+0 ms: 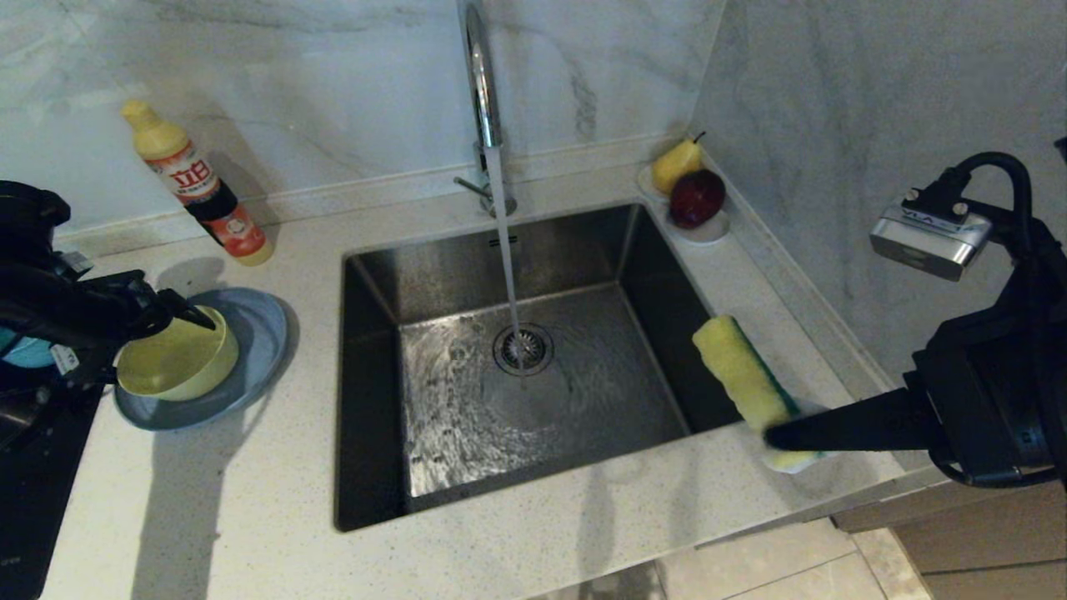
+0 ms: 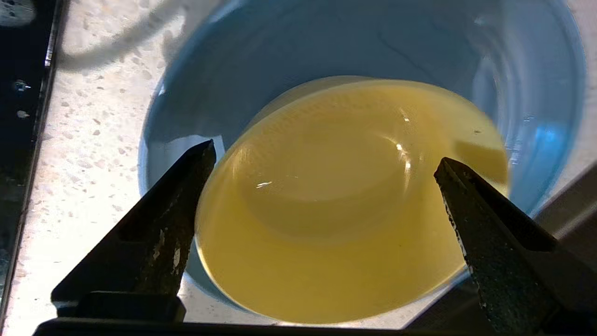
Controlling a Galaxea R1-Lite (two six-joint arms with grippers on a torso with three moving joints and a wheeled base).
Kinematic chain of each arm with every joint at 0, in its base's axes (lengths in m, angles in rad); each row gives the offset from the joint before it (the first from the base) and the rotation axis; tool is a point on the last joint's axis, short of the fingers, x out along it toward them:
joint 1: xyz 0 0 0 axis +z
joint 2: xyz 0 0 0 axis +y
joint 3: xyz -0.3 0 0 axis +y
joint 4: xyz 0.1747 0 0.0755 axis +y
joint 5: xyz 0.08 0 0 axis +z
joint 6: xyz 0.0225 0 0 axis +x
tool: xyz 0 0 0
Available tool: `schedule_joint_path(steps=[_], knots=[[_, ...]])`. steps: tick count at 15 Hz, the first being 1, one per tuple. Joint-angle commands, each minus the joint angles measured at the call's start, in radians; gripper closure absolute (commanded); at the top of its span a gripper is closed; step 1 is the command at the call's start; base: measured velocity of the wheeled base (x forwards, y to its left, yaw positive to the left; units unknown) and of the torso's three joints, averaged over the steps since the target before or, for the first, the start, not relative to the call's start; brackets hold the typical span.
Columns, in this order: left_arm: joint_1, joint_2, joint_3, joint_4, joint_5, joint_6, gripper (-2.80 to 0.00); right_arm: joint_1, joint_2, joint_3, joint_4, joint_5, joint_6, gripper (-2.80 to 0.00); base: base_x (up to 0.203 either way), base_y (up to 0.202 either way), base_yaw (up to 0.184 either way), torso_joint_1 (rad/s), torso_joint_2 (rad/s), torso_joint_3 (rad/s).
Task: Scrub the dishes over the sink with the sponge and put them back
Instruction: Wash the bowl
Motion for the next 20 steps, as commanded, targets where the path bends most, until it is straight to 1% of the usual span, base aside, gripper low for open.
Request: schedule_joint_path(steps=[1,2,6,15,16,20], knots=[[-0.016,0.012,-0.004,0.003,0.046,0.0,-2.8,-0.001,0.002,0.002,0.003,0.003,0.002,0.0,0.0,0.0,0.0,0.0,0.0,0.0],[-0.02,0.014,-0.015,0.003,0.06,0.0,-2.8,-0.001,0.001,0.002,0.003,0.003,0.002,0.0,0.0,0.0,0.0,0.0,0.0,0.0],[-0.02,0.013,-0.029,0.004,0.063,0.0,-2.8,-0.001,-0.001,0.015,-0.024,0.004,0.002,0.0,0.0,0.0,0.0,0.0,0.0,0.0],[-0.02,0.031,-0.026,0.004,0.07,0.0,-2.8,-0.001,0.001,0.014,-0.025,0.003,0.0,0.0,0.0,0.0,0.0,0.0,0.0,0.0],[-0.02,0.031,-0.031,0.006,0.069,-0.002,0.0,-0.001,0.001,0.016,-0.025,0.003,0.0,0.0,0.0,0.0,0.0,0.0,0.0,0.0],[-0.02,0.029,-0.037,0.004,0.069,-0.002,0.0,-0.004,-0.002,0.019,-0.025,0.004,0.0,0.0,0.0,0.0,0.0,0.0,0.0,0.0]])
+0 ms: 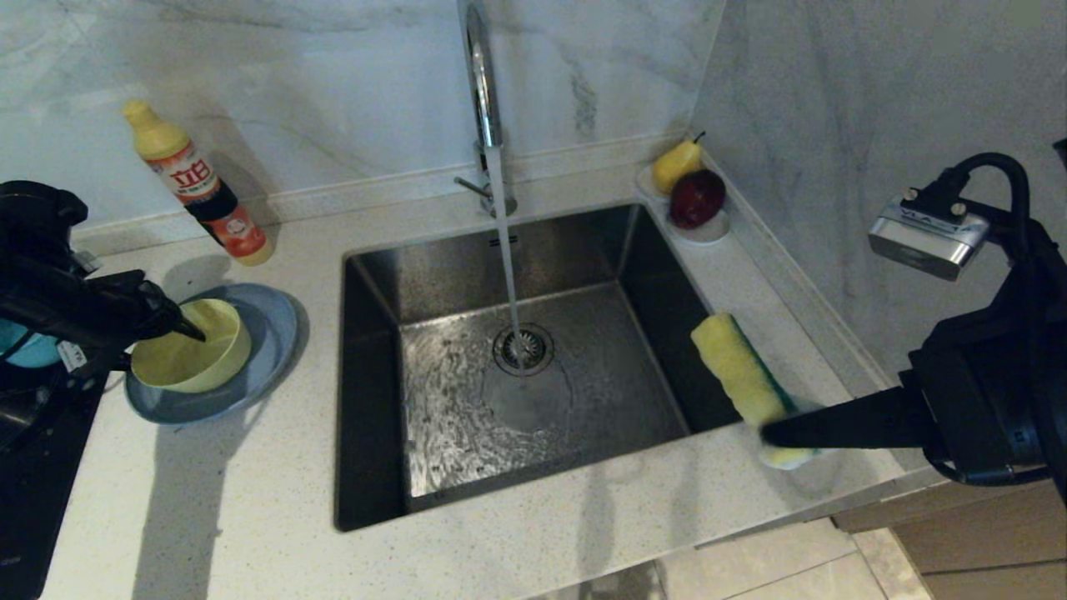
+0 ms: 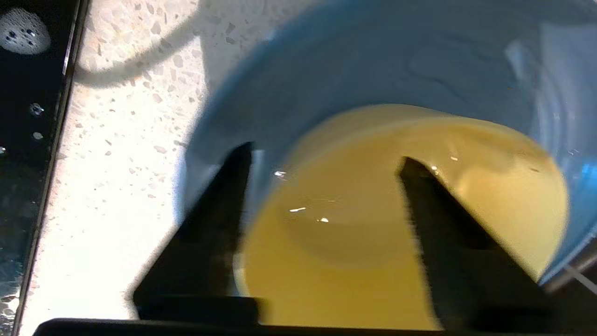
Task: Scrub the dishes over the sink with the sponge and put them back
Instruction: Wash the bowl
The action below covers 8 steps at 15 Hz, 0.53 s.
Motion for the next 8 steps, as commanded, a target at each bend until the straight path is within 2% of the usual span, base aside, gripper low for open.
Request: schedule_joint_path(steps=[1,8], knots=[[-0.001,0.0,0.0,0.003,0.0,-0.002,0.0,-0.002,-0.001,0.003,0.003,0.002,0.003,0.0,0.0,0.0,0.0,0.0,0.0,0.0],[0.001,-0.001,0.0,0.008,0.002,0.001,0.0,-0.016,-0.002,0.01,0.003,0.003,0.004,0.0,0.0,0.0,0.0,0.0,0.0,0.0]])
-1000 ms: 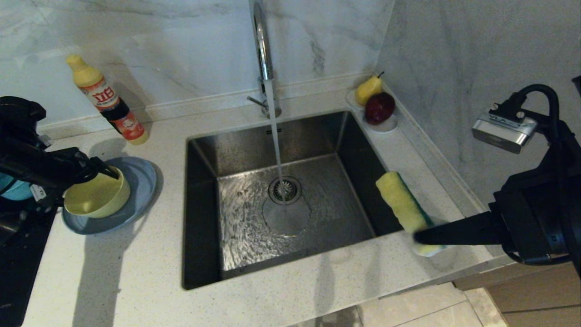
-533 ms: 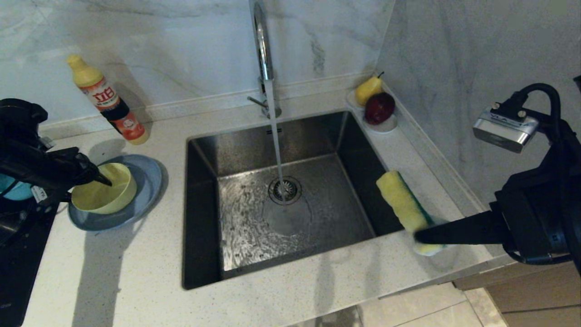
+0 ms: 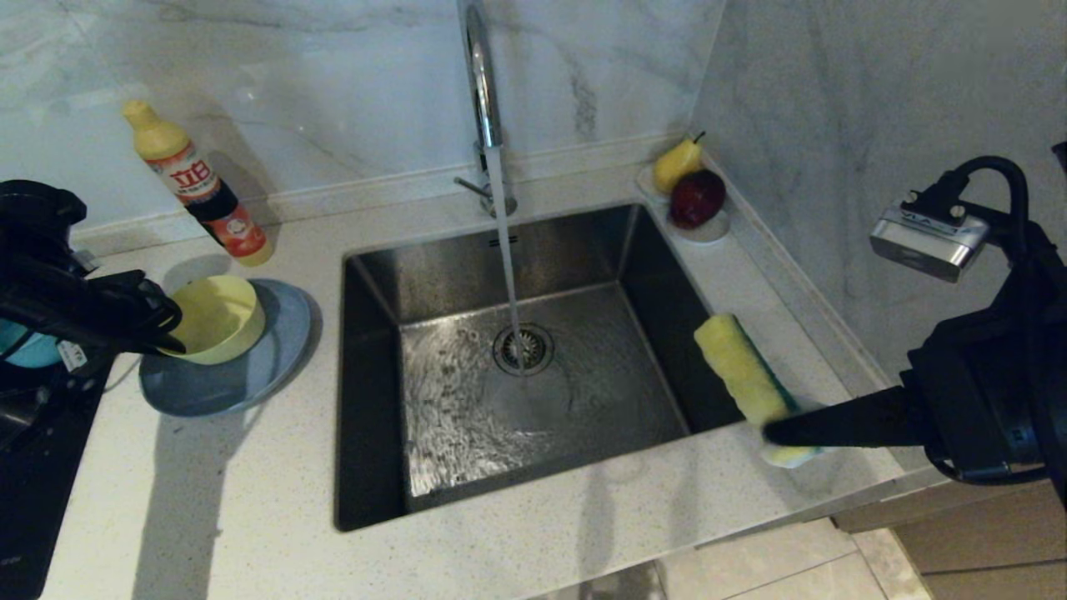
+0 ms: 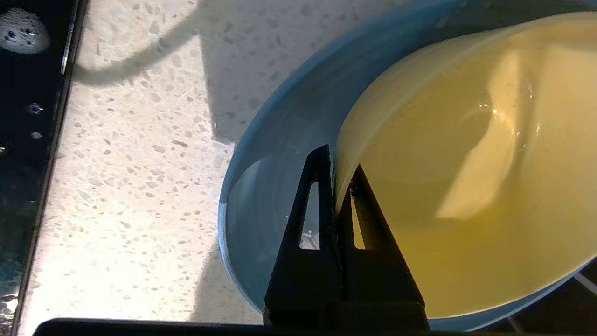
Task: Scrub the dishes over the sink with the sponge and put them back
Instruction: Wash the bowl
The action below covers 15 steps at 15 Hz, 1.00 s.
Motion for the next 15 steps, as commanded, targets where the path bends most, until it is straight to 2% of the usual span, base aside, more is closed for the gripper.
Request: schedule_joint_path(steps=[1,4,15], knots=[[0.001,-0.001,0.001,0.005,0.001,-0.001,0.0,-0.001,0.0,0.004,0.003,0.002,0.002,0.0,0.0,0.0,0.0,0.0,0.0,0.0],[0.001,-0.011,-0.025,0.006,-0.001,-0.001,0.0,-0.001,-0.003,0.006,0.002,0.002,0.002,0.0,0.0,0.0,0.0,0.0,0.0,0.0],[-0.007,-0.239,-0.031,-0.028,-0.007,-0.014,0.0,-0.001,0.001,0.006,0.001,0.002,0.002,0.0,0.0,0.0,0.0,0.0,0.0,0.0]])
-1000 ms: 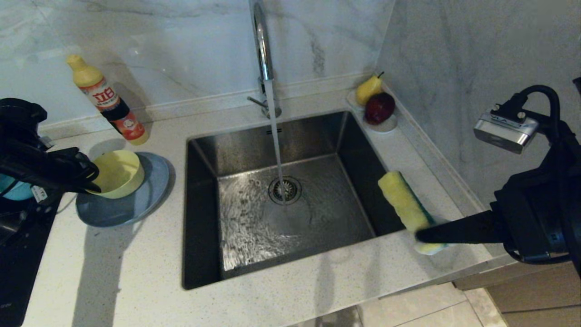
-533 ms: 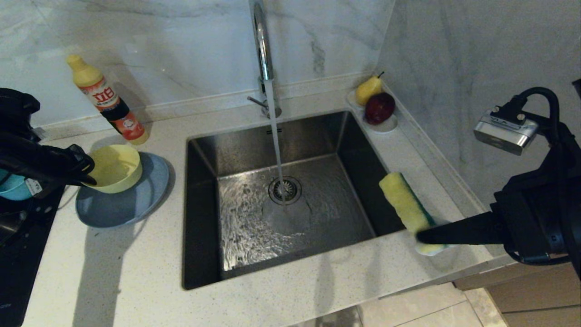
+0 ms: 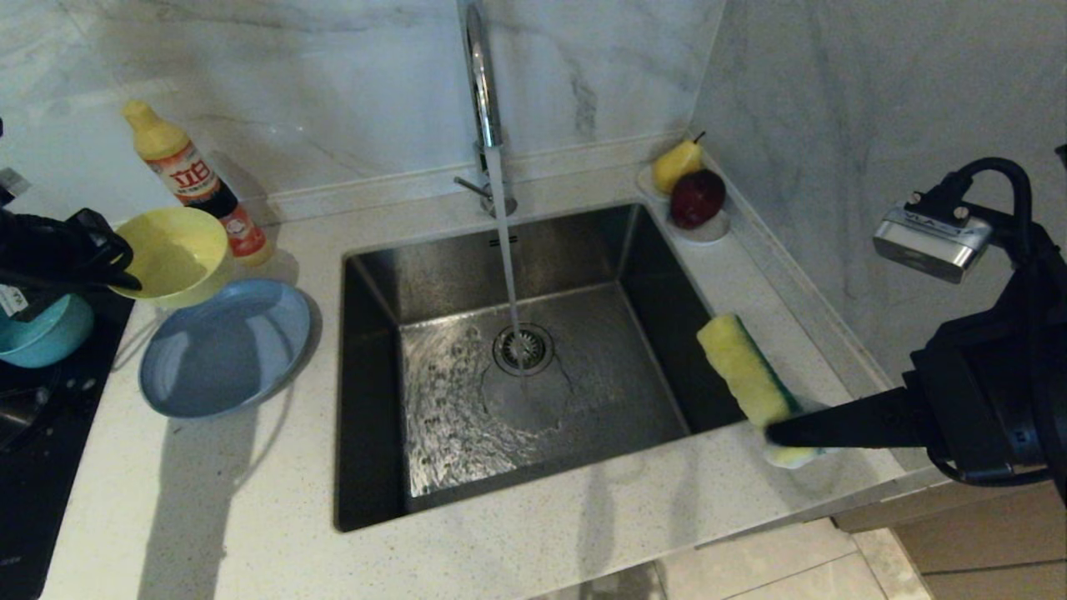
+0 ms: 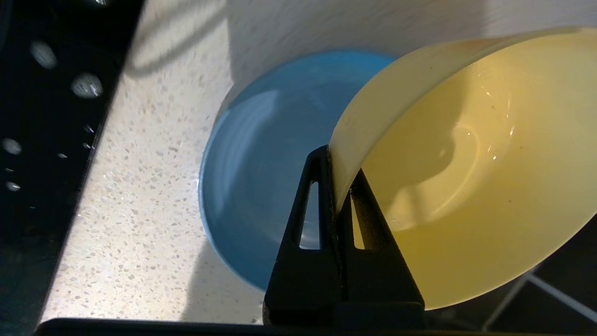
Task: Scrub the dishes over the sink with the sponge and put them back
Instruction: Wash the bowl
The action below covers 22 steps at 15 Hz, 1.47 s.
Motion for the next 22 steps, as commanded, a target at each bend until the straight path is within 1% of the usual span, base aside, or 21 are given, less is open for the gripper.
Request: schedule_joint_path(steps=[1,3,4,6,7,10,12,14,16,18,20,22], knots=[[-0.044,-0.074,0.0,0.001,-0.001,-0.003,0.0,0.0,0.006,0.0,0.001,0.002,0.002,0.0,0.0,0.0,0.0,0.0,0.0,0.0],[-0.126,-0.092,0.0,0.001,0.006,-0.005,0.0,0.001,0.007,-0.001,-0.008,0.002,0.002,0.0,0.0,0.0,0.0,0.0,0.0,0.0],[-0.167,-0.094,0.0,0.0,0.032,-0.006,0.0,0.0,0.006,-0.004,-0.008,0.002,0.002,0.0,0.0,0.0,0.0,0.0,0.0,0.0],[-0.263,-0.081,0.001,0.002,0.111,-0.013,0.0,0.0,0.005,-0.003,-0.008,0.002,0.002,0.0,0.0,0.0,0.0,0.0,0.0,0.0],[-0.308,-0.072,0.001,0.002,0.133,-0.027,0.0,0.0,0.006,-0.002,-0.009,0.002,0.002,0.0,0.0,0.0,0.0,0.0,0.0,0.0],[-0.458,-0.045,0.005,0.004,0.166,-0.059,0.0,0.0,0.006,0.0,-0.009,0.001,0.002,0.0,0.0,0.0,0.0,0.0,0.0,0.0],[-0.557,-0.008,0.006,0.004,0.2,-0.095,0.0,0.0,0.006,0.002,-0.009,0.001,0.001,0.0,0.0,0.0,0.0,0.0,0.0,0.0],[-0.642,0.037,0.005,0.003,0.227,-0.143,0.0,0.0,0.003,0.005,-0.009,0.001,0.001,0.0,0.0,0.0,0.0,0.0,0.0,0.0],[-0.702,0.08,0.005,0.006,0.232,-0.199,0.0,0.0,0.001,0.006,-0.009,0.001,-0.011,0.0,0.0,0.0,0.0,0.0,0.0,0.0],[-0.747,0.124,0.005,0.009,0.233,-0.247,0.0,0.0,0.0,0.009,-0.008,0.001,-0.021,0.0,0.0,0.0,0.0,0.0,0.0,0.0],[-0.773,0.154,0.005,0.008,0.233,-0.287,0.0,0.0,-0.006,0.012,-0.008,0.001,-0.021,0.0,0.0,0.0,0.0,0.0,0.0,0.0],[-0.785,0.171,0.005,0.002,0.231,-0.304,0.0,-0.002,-0.008,0.023,-0.009,0.001,-0.03,0.0,0.0,0.0,0.0,0.0,0.0,0.0]])
